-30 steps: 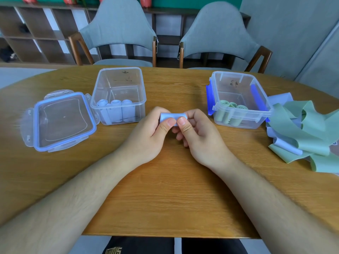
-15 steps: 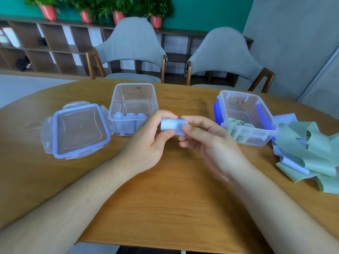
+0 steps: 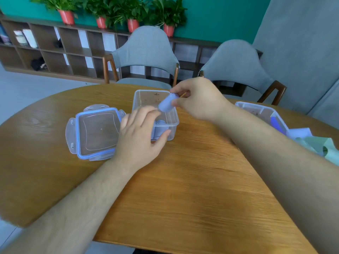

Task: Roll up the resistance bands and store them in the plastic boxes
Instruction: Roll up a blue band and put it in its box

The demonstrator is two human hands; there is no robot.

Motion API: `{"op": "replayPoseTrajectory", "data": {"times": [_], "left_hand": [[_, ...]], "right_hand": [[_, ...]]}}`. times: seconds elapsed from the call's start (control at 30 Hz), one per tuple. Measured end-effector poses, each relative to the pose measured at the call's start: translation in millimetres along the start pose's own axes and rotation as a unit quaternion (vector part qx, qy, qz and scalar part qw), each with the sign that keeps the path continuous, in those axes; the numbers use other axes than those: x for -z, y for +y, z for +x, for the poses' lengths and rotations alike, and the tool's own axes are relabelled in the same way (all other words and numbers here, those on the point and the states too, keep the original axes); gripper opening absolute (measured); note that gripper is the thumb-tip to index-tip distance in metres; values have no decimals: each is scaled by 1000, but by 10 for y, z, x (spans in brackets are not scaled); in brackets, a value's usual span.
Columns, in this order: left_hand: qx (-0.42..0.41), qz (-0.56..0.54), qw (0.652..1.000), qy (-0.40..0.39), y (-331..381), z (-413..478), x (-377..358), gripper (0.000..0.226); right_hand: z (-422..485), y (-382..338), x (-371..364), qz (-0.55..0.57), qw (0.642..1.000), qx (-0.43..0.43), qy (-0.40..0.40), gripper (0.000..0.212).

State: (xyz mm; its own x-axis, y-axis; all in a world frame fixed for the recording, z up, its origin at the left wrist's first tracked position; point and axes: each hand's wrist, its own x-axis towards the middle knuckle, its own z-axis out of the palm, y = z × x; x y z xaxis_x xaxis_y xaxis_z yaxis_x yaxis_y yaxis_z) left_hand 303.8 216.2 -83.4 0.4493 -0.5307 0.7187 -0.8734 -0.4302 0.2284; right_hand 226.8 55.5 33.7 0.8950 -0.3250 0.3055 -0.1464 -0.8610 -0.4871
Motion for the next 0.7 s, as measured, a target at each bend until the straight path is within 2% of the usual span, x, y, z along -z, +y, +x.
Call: {"op": "replayPoseTrajectory", "data": {"times": [0.13,0.27,0.4,0.7], "left_hand": [[-15,9,1000,-12,-44,-9,-48,40],[-13,9,999,-28,-112,-18,-95,35],[2,-1,1000,-15,-138,-22,-128,26],[8,-1,1000,-5,-142,-19,-155,15]], "right_hand": [[340,7,-74,-161,982,34,-88,32],[487,8,-209,-249,950,52,-182,35],[562,-14,-255,-275,931,51,-235,35],[480,-84,-250,-297,914,51,-271,25]]}}
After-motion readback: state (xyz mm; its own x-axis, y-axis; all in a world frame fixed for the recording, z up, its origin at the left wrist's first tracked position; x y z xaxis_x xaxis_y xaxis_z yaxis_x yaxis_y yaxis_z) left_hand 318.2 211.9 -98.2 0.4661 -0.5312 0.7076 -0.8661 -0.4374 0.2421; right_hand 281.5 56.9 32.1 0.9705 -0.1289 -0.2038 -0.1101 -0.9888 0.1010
